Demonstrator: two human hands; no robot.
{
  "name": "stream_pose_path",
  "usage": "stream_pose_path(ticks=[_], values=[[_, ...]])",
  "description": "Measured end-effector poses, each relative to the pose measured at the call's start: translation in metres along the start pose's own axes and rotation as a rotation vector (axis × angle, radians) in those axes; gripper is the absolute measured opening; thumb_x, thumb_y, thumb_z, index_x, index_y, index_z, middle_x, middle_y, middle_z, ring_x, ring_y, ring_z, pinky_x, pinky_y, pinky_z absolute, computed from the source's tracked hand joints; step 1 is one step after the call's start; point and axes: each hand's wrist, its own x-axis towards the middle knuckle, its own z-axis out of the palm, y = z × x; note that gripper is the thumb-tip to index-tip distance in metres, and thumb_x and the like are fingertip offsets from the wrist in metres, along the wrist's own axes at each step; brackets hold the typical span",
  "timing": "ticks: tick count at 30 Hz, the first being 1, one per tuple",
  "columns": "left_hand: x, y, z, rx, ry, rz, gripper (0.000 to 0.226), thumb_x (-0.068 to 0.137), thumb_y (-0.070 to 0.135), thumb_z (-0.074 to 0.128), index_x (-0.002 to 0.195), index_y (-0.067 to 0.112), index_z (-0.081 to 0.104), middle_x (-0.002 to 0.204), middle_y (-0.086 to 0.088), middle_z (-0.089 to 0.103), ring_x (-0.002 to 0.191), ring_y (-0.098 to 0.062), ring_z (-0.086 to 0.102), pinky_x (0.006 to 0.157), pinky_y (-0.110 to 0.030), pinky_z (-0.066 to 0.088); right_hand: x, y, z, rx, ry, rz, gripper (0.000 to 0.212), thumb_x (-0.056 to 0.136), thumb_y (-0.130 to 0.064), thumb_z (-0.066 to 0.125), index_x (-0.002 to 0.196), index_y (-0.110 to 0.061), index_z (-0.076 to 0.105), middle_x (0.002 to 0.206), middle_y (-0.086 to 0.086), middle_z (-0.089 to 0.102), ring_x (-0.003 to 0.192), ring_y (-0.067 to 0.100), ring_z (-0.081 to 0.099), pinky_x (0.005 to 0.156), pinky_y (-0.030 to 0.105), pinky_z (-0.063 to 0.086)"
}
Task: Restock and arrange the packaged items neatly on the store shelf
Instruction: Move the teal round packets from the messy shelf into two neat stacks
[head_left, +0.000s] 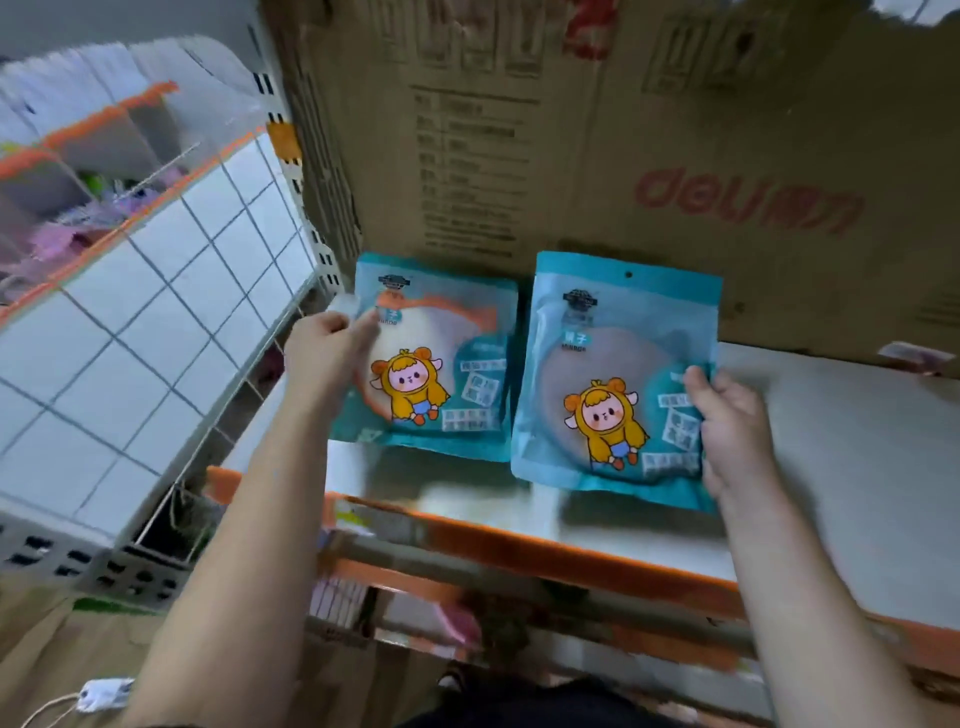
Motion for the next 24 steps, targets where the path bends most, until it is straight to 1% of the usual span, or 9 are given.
stream_pose_path(ticks=[3, 6, 8, 10, 11, 13, 16, 20, 24], values=[[0.029, -0.013, -0.009, 0.062, -0.058, -0.018, 0.032, 0.084, 0.033, 0.068, 0.089, 0.001, 0.067, 0.093, -0.021, 0.07, 0.089, -0.041, 0.068, 0.082, -0.059, 0.053, -0.01, 0.009, 0.009, -0.022, 0.074, 0.01, 0.015, 0.097, -0.025, 0.056, 0.089, -0.012, 0.062, 0.064, -0.005, 0.07, 0.057, 0.009, 0.068, 0.05, 0.024, 0.056], [0.048, -0.022, -0.007, 0.198, -0.081, 0.034, 0.032, 0.084, 0.039, 0.068, 0.093, 0.008, 0.068, 0.092, -0.014, 0.07, 0.087, -0.034, 0.067, 0.082, -0.052, 0.055, -0.016, 0.013, 0.009, -0.034, 0.135, 0.017, 0.015, 0.096, -0.025, 0.056, 0.091, -0.013, 0.063, 0.066, -0.005, 0.071, 0.058, 0.01, 0.069, 0.049, 0.024, 0.055], [0.056, -0.027, -0.004, 0.364, -0.05, 0.099, 0.036, 0.082, 0.044, 0.069, 0.09, 0.009, 0.068, 0.086, -0.011, 0.069, 0.083, -0.03, 0.065, 0.074, -0.042, 0.053, -0.018, 0.014, 0.008, -0.043, 0.171, 0.015, 0.015, 0.096, -0.026, 0.057, 0.092, -0.014, 0.063, 0.068, -0.004, 0.072, 0.06, 0.01, 0.07, 0.049, 0.024, 0.055], [0.059, -0.031, -0.001, 0.487, -0.02, 0.151, 0.038, 0.08, 0.047, 0.069, 0.082, 0.01, 0.065, 0.078, -0.008, 0.065, 0.078, -0.028, 0.06, 0.06, -0.033, 0.04, -0.02, 0.016, 0.008, -0.062, 0.203, 0.006, 0.015, 0.096, -0.028, 0.057, 0.092, -0.015, 0.064, 0.069, -0.005, 0.072, 0.062, 0.01, 0.07, 0.05, 0.024, 0.056], [0.061, -0.034, 0.0, 0.519, -0.007, 0.162, 0.038, 0.08, 0.048, 0.069, 0.078, 0.01, 0.063, 0.076, -0.006, 0.063, 0.076, -0.027, 0.057, 0.057, -0.031, 0.033, -0.02, 0.017, 0.008, -0.073, 0.218, 0.001, 0.016, 0.096, -0.028, 0.057, 0.091, -0.015, 0.064, 0.069, -0.005, 0.072, 0.062, 0.01, 0.071, 0.049, 0.024, 0.055], [0.064, -0.037, 0.002, 0.547, 0.015, 0.17, 0.039, 0.08, 0.049, 0.068, 0.078, 0.011, 0.061, 0.077, -0.005, 0.061, 0.075, -0.024, 0.054, 0.057, -0.03, 0.029, -0.021, 0.017, 0.009, -0.083, 0.238, -0.005, 0.016, 0.097, -0.028, 0.056, 0.091, -0.016, 0.064, 0.07, -0.006, 0.072, 0.064, 0.01, 0.071, 0.049, 0.023, 0.055], [0.071, -0.039, 0.006, 0.55, 0.037, 0.203, 0.039, 0.079, 0.051, 0.068, 0.083, 0.013, 0.062, 0.083, -0.003, 0.063, 0.079, -0.023, 0.056, 0.062, -0.03, 0.035, -0.022, 0.017, 0.01, -0.094, 0.248, -0.006, 0.017, 0.097, -0.03, 0.055, 0.093, -0.017, 0.064, 0.073, -0.007, 0.073, 0.067, 0.01, 0.072, 0.05, 0.024, 0.055], [0.076, -0.04, 0.01, 0.521, 0.061, 0.222, 0.043, 0.079, 0.052, 0.069, 0.1, 0.015, 0.065, 0.093, -0.003, 0.067, 0.085, -0.022, 0.06, 0.064, -0.03, 0.041, -0.023, 0.018, 0.011, -0.094, 0.257, -0.004, 0.017, 0.097, -0.031, 0.055, 0.094, -0.018, 0.064, 0.075, -0.006, 0.073, 0.068, 0.01, 0.072, 0.052, 0.025, 0.057], [0.077, -0.042, 0.012, 0.491, 0.08, 0.239, 0.043, 0.08, 0.051, 0.068, 0.111, 0.021, 0.064, 0.102, -0.004, 0.069, 0.086, -0.019, 0.058, 0.065, -0.029, 0.038, -0.024, 0.019, 0.011, -0.085, 0.258, -0.003, 0.017, 0.097, -0.031, 0.055, 0.094, -0.017, 0.064, 0.074, -0.007, 0.073, 0.068, 0.01, 0.072, 0.051, 0.024, 0.056]])
